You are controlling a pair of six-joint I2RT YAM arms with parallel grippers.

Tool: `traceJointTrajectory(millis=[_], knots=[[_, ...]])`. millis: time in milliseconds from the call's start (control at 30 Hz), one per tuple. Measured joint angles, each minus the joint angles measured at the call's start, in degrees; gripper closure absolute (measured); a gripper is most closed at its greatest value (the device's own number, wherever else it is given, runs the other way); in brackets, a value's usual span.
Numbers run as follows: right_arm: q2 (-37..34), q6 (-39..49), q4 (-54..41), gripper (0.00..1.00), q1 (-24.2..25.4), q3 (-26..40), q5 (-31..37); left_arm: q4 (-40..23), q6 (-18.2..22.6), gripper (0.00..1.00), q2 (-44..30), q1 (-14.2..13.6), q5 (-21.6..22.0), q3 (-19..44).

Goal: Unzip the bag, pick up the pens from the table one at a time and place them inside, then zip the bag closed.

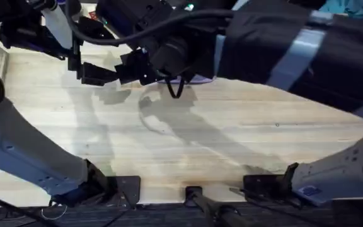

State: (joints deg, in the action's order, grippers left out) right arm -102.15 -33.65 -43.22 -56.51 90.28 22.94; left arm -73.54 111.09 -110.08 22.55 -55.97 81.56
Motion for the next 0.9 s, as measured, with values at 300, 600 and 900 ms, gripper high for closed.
traceJointTrajectory(millis=[300,600,900], knots=[[-2.71,-4.1,1.72,0.005,2.25,0.0,0.07,0.0,0.0,0.007,0.0,0.0,0.01,0.0],[-4.96,-4.96,3.82,0.005,2.42,0.0,0.19,0.0,0.0,0.007,0.0,0.0,0.0,0.0],[-6.36,-4.98,6.0,0.006,3.53,0.0,0.2,0.0,0.0,0.007,0.0,0.0,-0.02,0.0]])
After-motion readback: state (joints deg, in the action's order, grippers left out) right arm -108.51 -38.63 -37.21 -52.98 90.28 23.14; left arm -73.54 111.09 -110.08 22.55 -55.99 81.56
